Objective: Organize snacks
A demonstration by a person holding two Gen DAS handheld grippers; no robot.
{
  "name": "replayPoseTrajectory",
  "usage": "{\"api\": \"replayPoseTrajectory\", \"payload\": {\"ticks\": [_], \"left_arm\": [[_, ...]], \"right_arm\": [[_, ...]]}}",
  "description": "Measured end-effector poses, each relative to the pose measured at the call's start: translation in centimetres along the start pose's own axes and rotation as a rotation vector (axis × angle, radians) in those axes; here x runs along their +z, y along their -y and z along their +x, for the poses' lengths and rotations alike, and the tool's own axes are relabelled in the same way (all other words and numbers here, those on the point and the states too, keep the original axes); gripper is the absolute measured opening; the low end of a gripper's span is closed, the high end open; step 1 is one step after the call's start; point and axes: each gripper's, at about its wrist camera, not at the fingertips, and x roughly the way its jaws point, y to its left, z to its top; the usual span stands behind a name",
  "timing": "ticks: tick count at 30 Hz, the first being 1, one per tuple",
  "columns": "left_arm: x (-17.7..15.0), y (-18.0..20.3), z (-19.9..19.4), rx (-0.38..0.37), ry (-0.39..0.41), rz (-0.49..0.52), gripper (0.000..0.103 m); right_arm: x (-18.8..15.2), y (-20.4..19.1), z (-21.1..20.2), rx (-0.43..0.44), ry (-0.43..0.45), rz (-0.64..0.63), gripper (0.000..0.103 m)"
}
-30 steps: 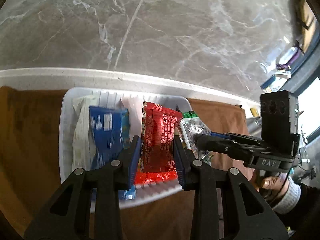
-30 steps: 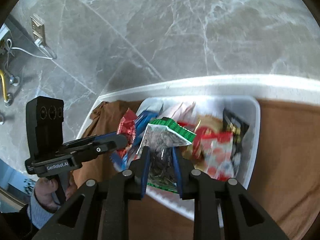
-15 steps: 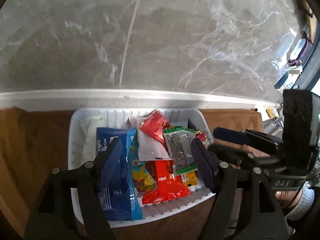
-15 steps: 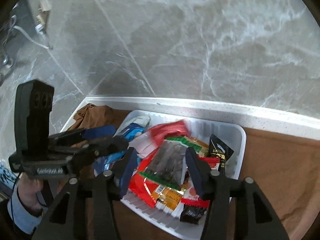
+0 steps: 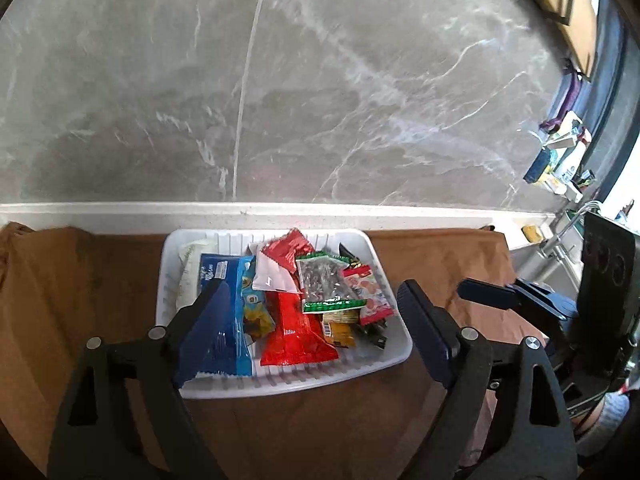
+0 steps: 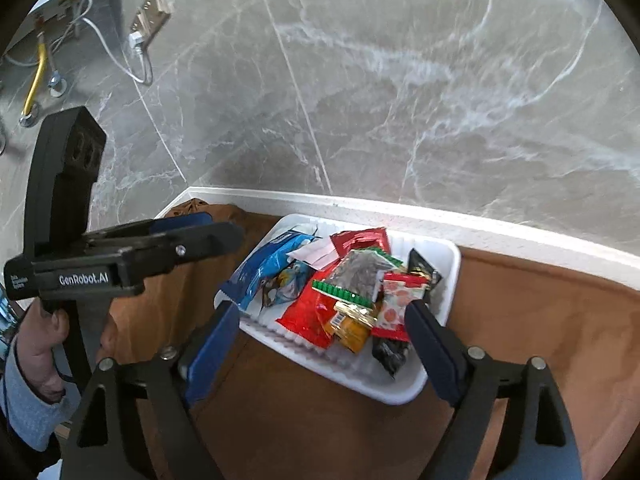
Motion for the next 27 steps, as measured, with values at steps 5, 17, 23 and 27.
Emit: {"api": "replayPoseTrajectory", "payload": {"ticks": [5, 17, 23, 27], "left_arm": [[0.0, 2.7, -3.9, 0.059, 0.059, 0.07, 0.091], [-0.4, 8.0, -9.1, 0.149, 0.107, 0.19, 0.091], [-0.8, 8.8, -9.9, 0.141, 0.109, 0.204, 0.091], [-1.0, 9.1, -10.3, 0.129, 0.1, 0.215, 0.091]], "right_arm": [[-0.7, -1.0, -3.3, -0.066, 0.03, -0.03, 0.096], [-2.2, -2.0, -9.0, -0.14, 0.101, -0.005, 0.103], [-2.7, -2.5, -10.5, -0.153, 0.119, 0.002, 0.103], [-2.9, -2.7, -10.9, -0.151, 0.118, 0.003, 0.103]]}}
